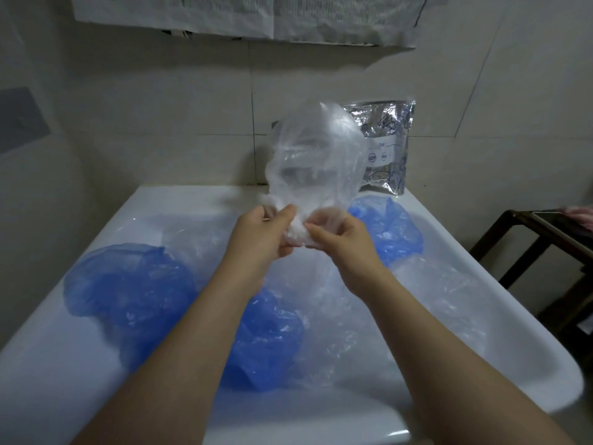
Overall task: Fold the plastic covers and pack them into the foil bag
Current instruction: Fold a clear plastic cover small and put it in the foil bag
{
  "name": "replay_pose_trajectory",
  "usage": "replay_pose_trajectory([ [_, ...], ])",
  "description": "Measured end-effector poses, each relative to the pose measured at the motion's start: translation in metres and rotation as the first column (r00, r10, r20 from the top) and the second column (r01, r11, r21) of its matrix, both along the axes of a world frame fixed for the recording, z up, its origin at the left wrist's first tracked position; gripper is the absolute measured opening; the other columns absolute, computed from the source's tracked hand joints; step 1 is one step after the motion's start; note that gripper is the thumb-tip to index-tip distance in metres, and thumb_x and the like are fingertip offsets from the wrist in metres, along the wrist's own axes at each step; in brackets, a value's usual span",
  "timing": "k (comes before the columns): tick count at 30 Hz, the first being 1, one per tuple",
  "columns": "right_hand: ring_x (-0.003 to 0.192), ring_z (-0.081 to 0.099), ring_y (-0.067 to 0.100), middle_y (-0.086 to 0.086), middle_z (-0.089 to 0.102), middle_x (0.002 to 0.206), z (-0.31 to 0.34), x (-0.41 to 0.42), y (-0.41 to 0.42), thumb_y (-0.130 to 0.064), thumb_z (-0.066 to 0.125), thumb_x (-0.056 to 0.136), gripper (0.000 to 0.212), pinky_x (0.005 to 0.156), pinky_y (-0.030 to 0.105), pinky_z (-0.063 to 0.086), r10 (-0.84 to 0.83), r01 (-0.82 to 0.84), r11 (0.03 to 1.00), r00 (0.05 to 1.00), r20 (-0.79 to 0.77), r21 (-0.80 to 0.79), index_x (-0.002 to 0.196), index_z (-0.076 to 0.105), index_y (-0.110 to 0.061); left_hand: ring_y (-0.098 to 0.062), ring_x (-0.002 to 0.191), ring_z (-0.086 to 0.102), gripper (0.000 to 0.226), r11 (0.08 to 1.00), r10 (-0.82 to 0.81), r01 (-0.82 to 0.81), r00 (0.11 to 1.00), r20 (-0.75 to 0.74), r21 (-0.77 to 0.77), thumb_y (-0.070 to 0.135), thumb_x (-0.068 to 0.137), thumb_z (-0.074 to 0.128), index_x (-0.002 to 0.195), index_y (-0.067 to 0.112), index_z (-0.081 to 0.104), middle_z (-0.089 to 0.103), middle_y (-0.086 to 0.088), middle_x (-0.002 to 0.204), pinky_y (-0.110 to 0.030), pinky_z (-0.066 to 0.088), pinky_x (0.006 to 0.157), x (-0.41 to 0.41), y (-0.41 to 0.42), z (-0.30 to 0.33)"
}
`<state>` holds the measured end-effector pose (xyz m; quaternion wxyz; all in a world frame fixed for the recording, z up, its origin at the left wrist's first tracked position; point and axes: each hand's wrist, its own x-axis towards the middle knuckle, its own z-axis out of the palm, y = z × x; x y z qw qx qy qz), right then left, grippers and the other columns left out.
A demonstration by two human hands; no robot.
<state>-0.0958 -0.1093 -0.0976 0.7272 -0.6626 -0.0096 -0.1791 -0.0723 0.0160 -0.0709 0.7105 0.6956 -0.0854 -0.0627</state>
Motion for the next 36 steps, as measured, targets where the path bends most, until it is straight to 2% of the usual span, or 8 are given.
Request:
replay_pose_trajectory([
  [7, 0.038, 0.050, 0.009, -0.001, 0.060, 0.049, 0.010, -0.005, -0.014, -0.006, 0.049, 0.093, 0.022, 0.038, 0.016, 0.032, -0.076, 0.077, 0.997, 0.990, -0.117, 0.004, 0.073, 0.058, -0.010, -0.016, 0.067, 0.065, 0.022, 0.999, 0.007, -0.007, 1.000, -0.011, -0.042, 0.006, 0.092, 0.046, 0.081, 0.021, 0.058, 0.064, 0.003, 0.072, -0.022, 0.054, 0.058, 0.000, 0.004, 0.003],
  [10, 0.038, 0.041, 0.008, -0.003, 0.053, 0.045, 0.012, -0.006, -0.017, -0.006, 0.045, 0.094, 0.018, 0.042, 0.016, 0.030, 0.008, 0.003, 0.993, 0.995, -0.095, 0.117, 0.087, 0.061, -0.011, -0.016, 0.060, 0.066, 0.017, 0.996, -0.014, 0.012, 1.000, -0.015, -0.084, 0.010, 0.091, 0.047, 0.081, 0.018, 0.058, 0.068, 0.000, 0.062, -0.021, 0.053, 0.056, -0.001, 0.005, 0.004],
  [14, 0.043, 0.040, 0.007, -0.005, 0.045, 0.046, 0.013, -0.007, -0.020, -0.001, 0.046, 0.092, 0.025, 0.044, 0.016, 0.031, 0.106, -0.105, 0.994, 0.992, -0.063, 0.018, 0.095, 0.064, -0.018, -0.012, 0.052, 0.063, 0.022, 0.994, 0.026, -0.032, 0.998, -0.060, -0.102, 0.026, 0.092, 0.053, 0.072, 0.015, 0.055, 0.064, 0.002, 0.052, -0.017, 0.044, 0.047, 0.001, 0.007, 0.003],
  [18, 0.044, 0.042, 0.006, -0.006, 0.044, 0.046, 0.014, -0.007, -0.023, 0.001, 0.045, 0.092, 0.029, 0.045, 0.016, 0.032, 0.116, -0.120, 0.992, 0.989, -0.094, -0.045, 0.095, 0.066, -0.018, -0.010, 0.041, 0.059, 0.013, 0.998, 0.062, -0.062, 0.989, -0.136, 0.002, 0.010, 0.090, 0.046, 0.078, 0.011, 0.050, 0.061, 0.002, 0.047, -0.014, 0.037, 0.038, 0.008, 0.008, -0.001],
  [22, 0.042, 0.038, 0.006, -0.004, 0.043, 0.046, 0.017, -0.007, -0.029, 0.005, 0.038, 0.091, 0.032, 0.043, 0.014, 0.033, 0.111, -0.091, 0.987, 0.983, -0.146, 0.136, 0.092, 0.066, -0.012, -0.009, 0.037, 0.057, 0.022, 0.994, 0.092, -0.102, 0.972, -0.216, -0.036, -0.002, 0.084, 0.036, 0.075, 0.013, 0.047, 0.062, -0.009, 0.073, -0.011, 0.034, 0.034, 0.013, 0.010, 0.001],
  [26, 0.040, 0.039, 0.007, -0.003, 0.042, 0.045, 0.018, -0.005, -0.030, 0.007, 0.033, 0.088, 0.031, 0.041, 0.013, 0.034, 0.183, -0.104, 0.906, 0.970, -0.158, 0.410, 0.089, 0.061, -0.008, -0.008, 0.041, 0.059, 0.034, 0.989, -0.043, 0.005, 0.965, -0.258, -0.147, -0.005, 0.081, 0.030, 0.083, 0.014, 0.058, 0.066, -0.003, 0.056, -0.010, 0.035, 0.035, 0.008, 0.010, 0.005],
  [32, 0.067, 0.068, 0.011, 0.005, 0.072, 0.077, 0.021, -0.008, -0.030, -0.013, 0.057, 0.076, 0.019, 0.062, 0.017, 0.055, 0.272, -0.203, 0.812, 0.961, -0.047, 0.548, 0.088, 0.069, -0.005, -0.019, 0.068, 0.072, 0.030, 0.746, -0.317, 0.010, 0.884, -0.343, -0.666, 0.001, 0.090, 0.029, 0.094, 0.001, 0.058, 0.073, -0.014, 0.078, -0.021, 0.057, 0.057, 0.007, 0.013, 0.003],
  [36, 0.054, 0.058, 0.004, 0.000, 0.062, 0.066, 0.016, -0.002, -0.031, -0.006, 0.056, 0.088, 0.009, 0.052, 0.012, 0.046, 0.106, -0.053, 0.938, 0.985, -0.138, 0.342, 0.083, 0.061, -0.011, -0.018, 0.085, 0.071, 0.024, 0.762, -0.330, 0.098, 0.910, -0.253, -0.640, -0.002, 0.089, 0.039, 0.100, -0.005, 0.059, 0.072, -0.014, 0.092, -0.026, 0.056, 0.080, 0.011, 0.013, -0.002],
])
